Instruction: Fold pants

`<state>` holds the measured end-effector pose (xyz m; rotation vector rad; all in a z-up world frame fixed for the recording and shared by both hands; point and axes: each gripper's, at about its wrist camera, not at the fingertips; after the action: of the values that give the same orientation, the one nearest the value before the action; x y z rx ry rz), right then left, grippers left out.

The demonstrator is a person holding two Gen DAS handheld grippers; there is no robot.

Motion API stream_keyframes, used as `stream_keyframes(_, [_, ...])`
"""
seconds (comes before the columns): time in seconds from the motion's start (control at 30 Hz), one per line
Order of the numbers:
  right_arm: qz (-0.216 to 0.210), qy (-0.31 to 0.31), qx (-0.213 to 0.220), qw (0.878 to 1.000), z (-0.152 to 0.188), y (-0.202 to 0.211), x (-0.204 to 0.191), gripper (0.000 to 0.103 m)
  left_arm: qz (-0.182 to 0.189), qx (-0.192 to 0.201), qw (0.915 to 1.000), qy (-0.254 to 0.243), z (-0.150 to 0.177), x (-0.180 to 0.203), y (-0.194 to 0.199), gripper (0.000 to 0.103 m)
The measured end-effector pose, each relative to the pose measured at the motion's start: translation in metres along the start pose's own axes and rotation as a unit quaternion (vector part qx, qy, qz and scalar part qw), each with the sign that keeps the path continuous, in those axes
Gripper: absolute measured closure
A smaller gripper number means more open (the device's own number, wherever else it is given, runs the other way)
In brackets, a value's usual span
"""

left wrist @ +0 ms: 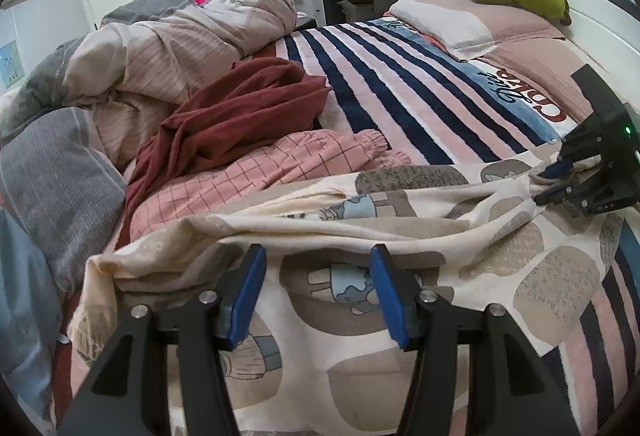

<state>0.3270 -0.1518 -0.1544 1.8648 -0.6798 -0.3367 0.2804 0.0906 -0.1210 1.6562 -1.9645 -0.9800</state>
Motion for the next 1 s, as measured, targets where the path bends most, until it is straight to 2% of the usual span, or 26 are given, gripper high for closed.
stream_keyframes(0.07, [0.028, 0.012, 0.013, 0.999, 0.005, 0.005, -0.010, 0.099, -0.001, 0.003, 1.0000, 0.000, 0.001, 0.000, 0.001, 0.053])
stream_keyframes(0.17, [0.059, -0.033, 0.046, 0.997, 0.009, 0.015, -0.009, 0.101, -0.002, 0.007, 1.0000, 0.004, 0.002, 0.000, 0.004, 0.053])
stream_keyframes(0.3, [0.105, -0.077, 0.096, 0.987, 0.007, 0.030, 0.004, 0.101, -0.013, 0.015, 0.9998, 0.003, 0.001, 0.000, 0.005, 0.053])
stream_keyframes(0.4, [0.119, -0.112, 0.110, 0.980, 0.005, 0.033, 0.015, 0.101, -0.021, 0.028, 0.9994, 0.006, -0.001, -0.002, 0.004, 0.053])
stream_keyframes(0.53, [0.119, -0.148, 0.098, 0.977, 0.004, 0.022, 0.028, 0.100, -0.065, 0.048, 0.9967, -0.002, -0.007, -0.003, -0.008, 0.053])
stream_keyframes(0.57, [0.117, -0.152, 0.092, 0.977, 0.006, 0.020, 0.029, 0.097, -0.065, 0.051, 0.9965, 0.002, -0.008, -0.004, -0.009, 0.053])
stream_keyframes(0.63, [0.107, -0.161, 0.079, 0.978, 0.005, 0.015, 0.029, 0.084, -0.048, 0.054, 0.9973, 0.011, -0.009, -0.003, -0.007, 0.053])
stream_keyframes(0.7, [0.111, -0.168, 0.083, 0.976, 0.010, 0.024, 0.029, 0.056, -0.024, 0.055, 0.9981, 0.011, -0.010, 0.007, 0.002, 0.044])
stream_keyframes(0.77, [0.127, -0.178, 0.102, 0.971, 0.026, 0.050, 0.029, 0.053, -0.011, 0.060, 0.9981, 0.010, -0.013, 0.020, 0.012, 0.040])
stream_keyframes(0.87, [0.141, -0.199, 0.112, 0.963, 0.061, 0.088, 0.028, 0.050, 0.021, 0.066, 0.9975, 0.012, -0.022, 0.049, 0.027, 0.040])
stream_keyframes(1.0, [0.184, -0.215, 0.109, 0.953, 0.134, 0.154, 0.028, 0.040, 0.057, 0.072, 0.9957, 0.013, -0.040, 0.098, 0.039, 0.037])
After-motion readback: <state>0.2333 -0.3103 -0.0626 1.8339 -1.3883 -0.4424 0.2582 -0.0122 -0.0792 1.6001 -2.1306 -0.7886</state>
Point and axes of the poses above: each gripper's, at about its wrist camera, not at the fingertips, and y roughly against the way its jaws point, x to its right, z to its underside, and after that the axes turned 1 degree about -z, right-handed
